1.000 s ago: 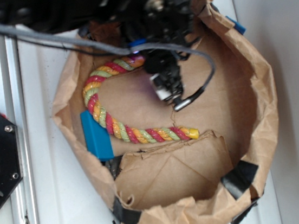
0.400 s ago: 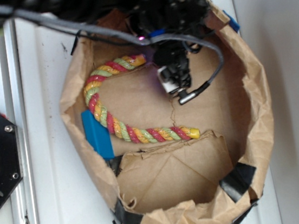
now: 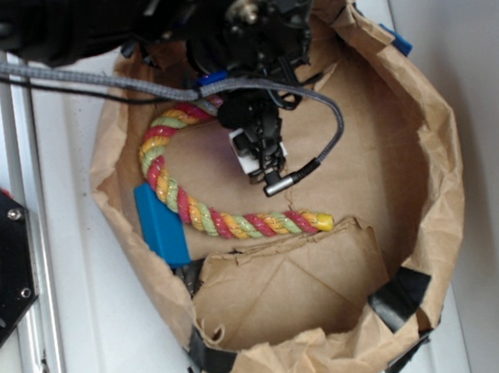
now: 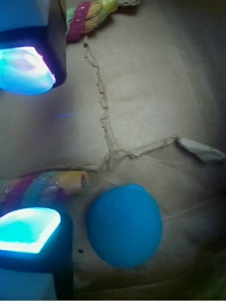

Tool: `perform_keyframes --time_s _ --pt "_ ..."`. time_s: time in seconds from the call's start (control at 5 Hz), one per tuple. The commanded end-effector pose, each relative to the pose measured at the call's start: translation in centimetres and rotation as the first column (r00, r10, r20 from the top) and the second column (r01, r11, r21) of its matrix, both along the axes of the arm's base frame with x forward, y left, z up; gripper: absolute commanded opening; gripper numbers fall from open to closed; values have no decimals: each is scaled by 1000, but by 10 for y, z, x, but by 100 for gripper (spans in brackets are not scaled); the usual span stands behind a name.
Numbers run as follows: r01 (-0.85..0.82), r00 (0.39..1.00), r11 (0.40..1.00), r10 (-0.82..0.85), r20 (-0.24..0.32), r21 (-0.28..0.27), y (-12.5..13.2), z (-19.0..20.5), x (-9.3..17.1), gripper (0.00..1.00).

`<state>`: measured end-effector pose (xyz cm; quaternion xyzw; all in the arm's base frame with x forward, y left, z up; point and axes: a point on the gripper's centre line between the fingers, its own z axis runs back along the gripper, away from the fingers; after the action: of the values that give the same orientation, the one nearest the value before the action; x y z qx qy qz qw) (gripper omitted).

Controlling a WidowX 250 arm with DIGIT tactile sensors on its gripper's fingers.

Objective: Grab the multicolored rope.

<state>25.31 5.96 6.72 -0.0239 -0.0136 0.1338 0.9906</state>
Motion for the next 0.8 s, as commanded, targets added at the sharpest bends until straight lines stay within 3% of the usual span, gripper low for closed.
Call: perform_keyframes --time_s 0.0,0.4,0.6 --pt "-36 999 998 35 29 44 8 -4 -5 100" --pt "-15 1000 1000 16 -7 28 5 -13 -19 100" --pt "-9 1000 999 9 -7 45 4 -18 -20 100"
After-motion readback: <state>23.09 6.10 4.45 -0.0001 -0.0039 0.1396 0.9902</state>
